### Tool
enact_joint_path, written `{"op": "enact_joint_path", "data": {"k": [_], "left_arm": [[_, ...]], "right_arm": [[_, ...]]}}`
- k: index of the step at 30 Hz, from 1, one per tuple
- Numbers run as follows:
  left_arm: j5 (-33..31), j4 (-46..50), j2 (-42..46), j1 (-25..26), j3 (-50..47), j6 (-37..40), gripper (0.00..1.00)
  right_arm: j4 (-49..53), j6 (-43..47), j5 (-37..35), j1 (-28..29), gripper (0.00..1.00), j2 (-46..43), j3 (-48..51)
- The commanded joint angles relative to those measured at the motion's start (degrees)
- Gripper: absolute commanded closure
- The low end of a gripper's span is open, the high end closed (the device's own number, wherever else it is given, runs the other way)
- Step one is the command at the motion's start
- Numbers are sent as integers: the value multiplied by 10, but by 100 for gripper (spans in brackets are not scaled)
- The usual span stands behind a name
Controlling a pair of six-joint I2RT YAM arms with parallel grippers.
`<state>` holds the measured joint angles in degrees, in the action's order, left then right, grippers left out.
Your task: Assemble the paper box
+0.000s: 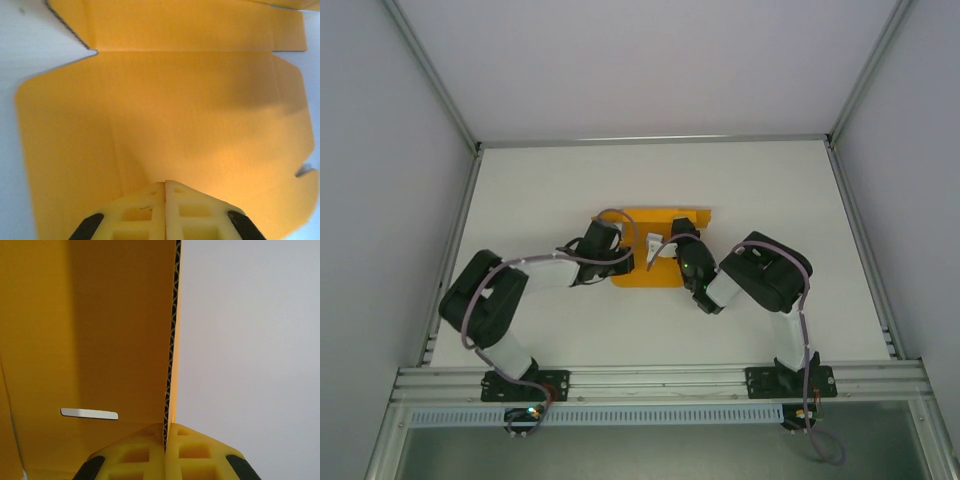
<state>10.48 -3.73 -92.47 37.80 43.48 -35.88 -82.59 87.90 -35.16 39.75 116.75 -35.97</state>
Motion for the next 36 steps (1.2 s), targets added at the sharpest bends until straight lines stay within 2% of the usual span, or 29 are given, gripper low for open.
{"op": "enact_joint_path", "data": {"k": [1, 2, 4, 5, 6, 8, 9, 10, 12, 15, 16, 21, 24, 30, 36], "left_arm": [[-42, 90, 90, -3, 17, 29, 90], [-65, 116, 114, -6, 25, 35, 87], [-115, 170, 159, -23, 40, 40, 73], [-129, 191, 177, -40, 45, 41, 73], [-144, 205, 192, -61, 45, 44, 72], [-177, 222, 211, -123, 39, 35, 60], [-181, 222, 209, -159, 37, 31, 57], [-176, 216, 199, -199, 38, 33, 57], [-153, 178, 158, -253, 45, 53, 48], [-93, 106, 77, -280, 68, 98, 35], [-74, 97, 51, -282, 83, 109, 34], [55, 54, -56, -277, 140, 153, 37], [117, 34, -88, -260, 150, 180, 40], [182, 5, -85, -203, 125, 261, 51], [226, -17, -72, -179, 102, 286, 62]], "right_arm": [[89, 2, 12, -6, 100, 31, 14], [88, 5, 13, -7, 100, 31, 13], [88, 7, 14, -6, 100, 29, 8], [89, 8, 15, -6, 100, 30, 7], [88, 9, 15, -6, 100, 30, 6], [85, 13, 14, -6, 100, 34, 5], [83, 13, 14, -6, 100, 35, 5], [82, 13, 14, -6, 100, 36, 5], [82, 11, 14, -6, 100, 33, 5], [82, 10, 12, -6, 100, 30, 3], [83, 11, 11, -5, 100, 29, 2], [83, 5, 11, -5, 100, 28, 2], [83, 3, 9, -5, 100, 25, 2], [83, 0, 8, -5, 100, 25, 2], [85, -6, 7, -5, 100, 26, 2]]}}
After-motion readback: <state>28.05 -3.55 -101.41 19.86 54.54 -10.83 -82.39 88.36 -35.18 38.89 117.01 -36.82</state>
